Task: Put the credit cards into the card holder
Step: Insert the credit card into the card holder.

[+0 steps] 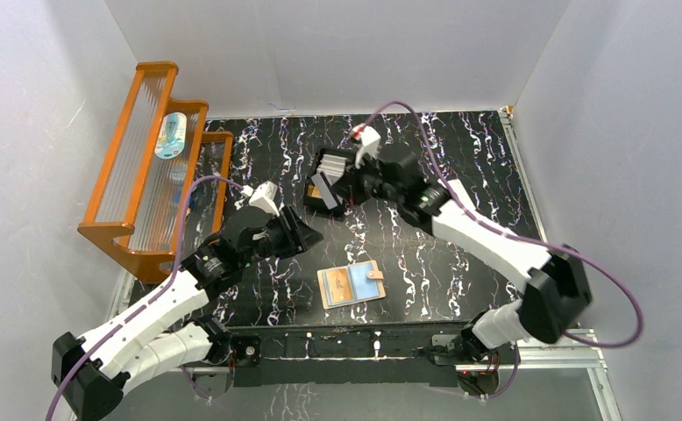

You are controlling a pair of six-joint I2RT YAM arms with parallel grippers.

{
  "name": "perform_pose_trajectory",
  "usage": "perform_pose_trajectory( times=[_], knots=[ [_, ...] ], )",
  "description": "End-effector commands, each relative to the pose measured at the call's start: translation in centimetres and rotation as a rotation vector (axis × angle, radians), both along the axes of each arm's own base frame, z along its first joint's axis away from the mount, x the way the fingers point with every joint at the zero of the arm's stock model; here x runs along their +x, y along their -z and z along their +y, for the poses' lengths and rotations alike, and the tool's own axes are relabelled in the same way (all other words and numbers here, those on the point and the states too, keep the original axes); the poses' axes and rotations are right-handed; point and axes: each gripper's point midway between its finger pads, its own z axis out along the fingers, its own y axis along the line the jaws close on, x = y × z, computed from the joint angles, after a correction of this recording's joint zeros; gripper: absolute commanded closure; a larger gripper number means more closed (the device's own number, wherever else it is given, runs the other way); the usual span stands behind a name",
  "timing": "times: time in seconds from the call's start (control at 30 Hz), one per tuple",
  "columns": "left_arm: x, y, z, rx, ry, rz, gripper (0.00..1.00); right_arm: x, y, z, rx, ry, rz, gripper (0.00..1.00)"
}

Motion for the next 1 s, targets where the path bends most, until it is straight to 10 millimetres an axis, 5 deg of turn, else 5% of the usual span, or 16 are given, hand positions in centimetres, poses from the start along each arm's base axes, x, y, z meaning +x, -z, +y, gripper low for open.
perform_pose_trajectory(
  times=[0.0, 0.23, 0.63, 0.8, 0.97],
  knots=[
    [-0.6, -5.4, -0.5, -0.167, 0.026, -0.101, 0.49, -5.1, -4.9, 0.1, 0.371, -0.088, 0.143, 1.0],
    [-1.1, -7.8, 0.2, -0.231, 0.014, -0.172, 0.44, -9.9, -7.0, -2.4, 0.631, -0.174, 0.245, 1.0],
    [-1.4, -9.2, -1.0, -0.282, 0.07, -0.176, 0.43, -10.9, -7.3, -2.6, 0.686, -0.209, 0.286, 1.0],
    [-1.5, -9.1, -1.4, -0.292, 0.086, -0.171, 0.78, -10.2, -4.6, -2.4, 0.628, -0.154, 0.35, 0.97],
    [-1.4, -8.0, -1.8, -0.281, 0.102, -0.154, 0.97, -10.3, -2.7, -2.4, 0.598, -0.142, 0.39, 0.93]
  ],
)
